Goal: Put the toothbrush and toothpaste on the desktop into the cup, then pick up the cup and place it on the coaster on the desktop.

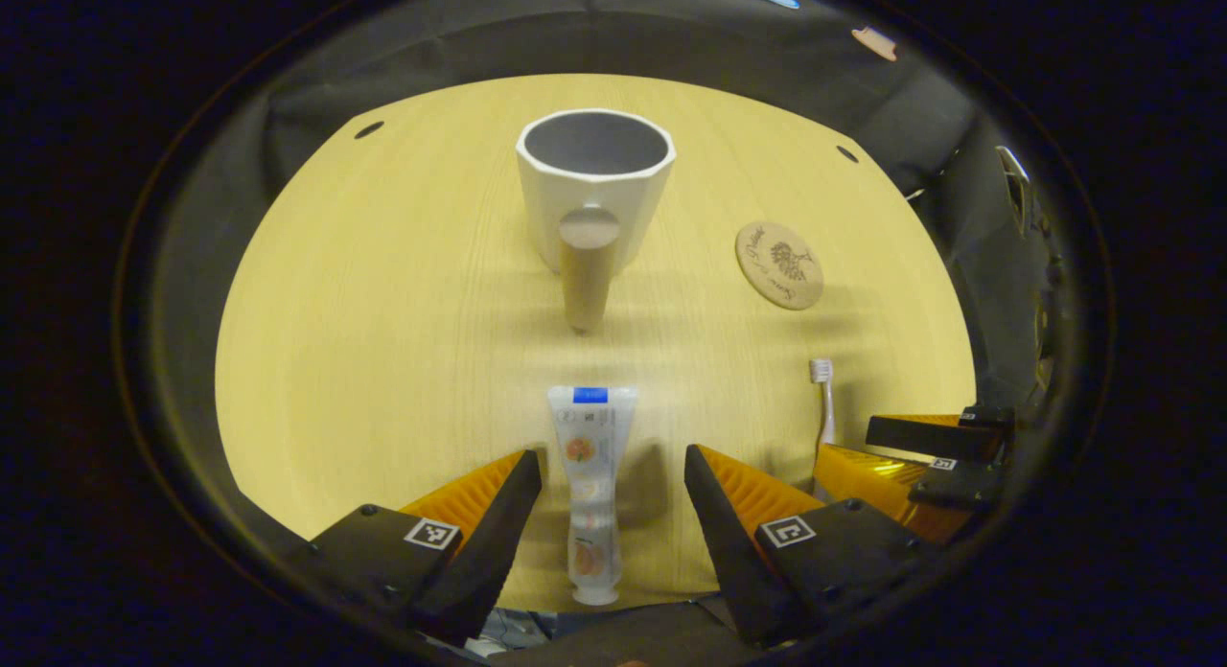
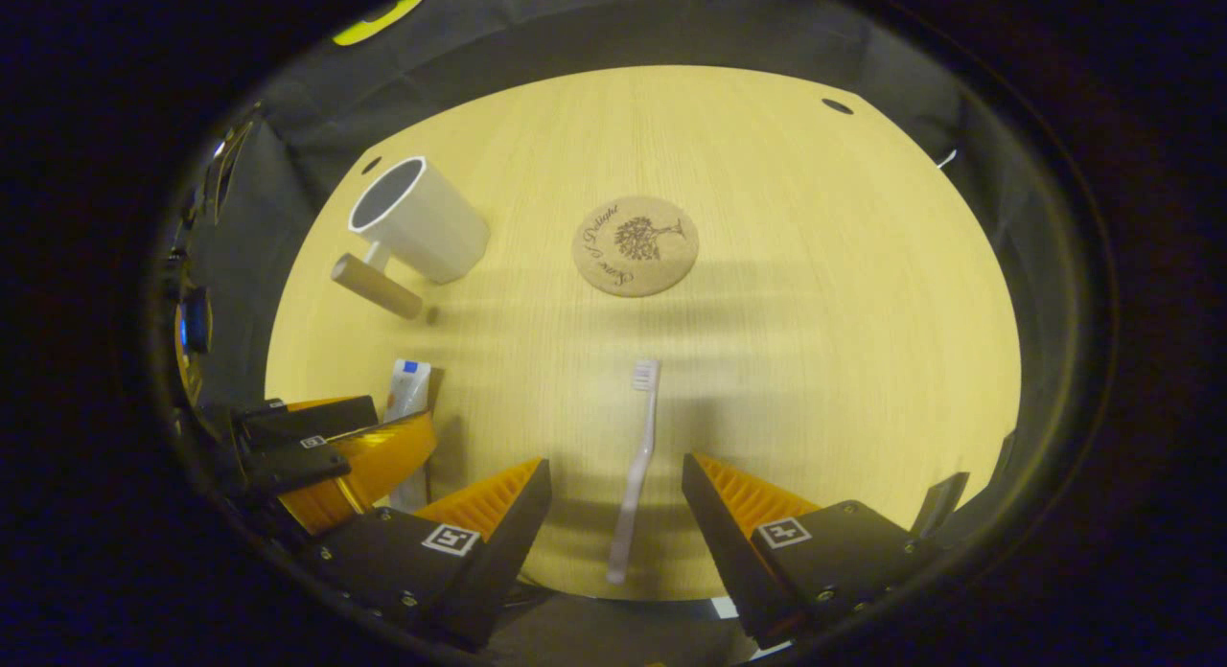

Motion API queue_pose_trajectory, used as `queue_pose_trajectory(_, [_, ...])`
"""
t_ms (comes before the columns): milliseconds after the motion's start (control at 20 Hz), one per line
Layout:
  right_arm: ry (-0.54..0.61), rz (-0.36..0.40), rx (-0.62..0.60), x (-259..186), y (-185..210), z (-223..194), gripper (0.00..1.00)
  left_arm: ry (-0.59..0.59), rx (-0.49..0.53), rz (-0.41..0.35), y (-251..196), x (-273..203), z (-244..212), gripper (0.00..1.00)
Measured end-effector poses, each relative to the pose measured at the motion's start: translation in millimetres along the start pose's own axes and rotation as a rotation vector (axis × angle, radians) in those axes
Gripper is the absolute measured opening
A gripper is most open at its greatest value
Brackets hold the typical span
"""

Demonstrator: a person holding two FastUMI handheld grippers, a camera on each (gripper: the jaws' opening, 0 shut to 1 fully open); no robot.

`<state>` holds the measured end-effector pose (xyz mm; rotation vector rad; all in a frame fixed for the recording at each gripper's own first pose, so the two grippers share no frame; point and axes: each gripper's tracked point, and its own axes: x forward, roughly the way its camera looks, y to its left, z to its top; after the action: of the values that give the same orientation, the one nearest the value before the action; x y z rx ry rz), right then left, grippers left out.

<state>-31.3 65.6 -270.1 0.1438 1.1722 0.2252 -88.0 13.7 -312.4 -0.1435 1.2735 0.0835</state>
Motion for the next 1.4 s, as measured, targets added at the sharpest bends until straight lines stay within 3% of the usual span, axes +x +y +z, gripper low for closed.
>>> queue_pose_trajectory(350, [0.078,-0.013,-0.005,15.4,0.9,-10.0,0.87,0.081,-0.014,-0.012,2.3,11.2,-17.0,1.00])
queue_pose_trajectory(500, [0.101,-0.013,0.007,21.0,2.9,-13.7,0.84,0.101,-0.004,-0.020,2.2,15.1,-22.4,0.78])
queue_pose_trajectory(550, [0.111,-0.018,0.015,21.9,2.0,-16.1,0.77,0.111,-0.004,-0.025,1.5,16.0,-24.3,0.76])
queue_pose_trajectory(650, [0.134,-0.020,0.026,23.8,1.5,-20.4,0.73,0.120,0.005,-0.011,5.2,17.8,-26.6,0.76])
queue_pose_trajectory(750, [0.129,-0.040,0.026,25.6,-2.2,-18.6,0.72,0.130,0.012,-0.006,6.6,19.1,-27.4,0.66])
queue_pose_trajectory(800, [0.134,-0.050,0.028,25.7,-4.0,-18.8,0.62,0.133,0.011,-0.004,8.7,18.9,-26.7,0.53])
queue_pose_trajectory(950, [0.144,-0.072,-0.003,24.8,-7.8,-20.7,0.56,0.134,0.016,-0.005,10.1,18.8,-26.5,0.41])
queue_pose_trajectory(1050, [0.154,-0.096,-0.006,26.6,-11.5,-21.3,0.35,0.132,0.021,0.009,13.1,20.7,-25.9,0.41])
queue_pose_trajectory(1250, [0.145,-0.091,0.016,26.9,-10.9,-19.8,0.27,0.123,0.029,0.000,11.9,19.5,-25.1,0.34])
queue_pose_trajectory(1300, [0.145,-0.085,0.009,26.8,-13.2,-21.2,0.15,0.123,0.030,0.002,12.6,19.0,-24.6,0.34])
queue_pose_trajectory(1400, [0.135,-0.076,0.002,25.3,-14.5,-19.1,0.14,0.113,0.027,-0.004,11.9,19.4,-24.8,0.31])
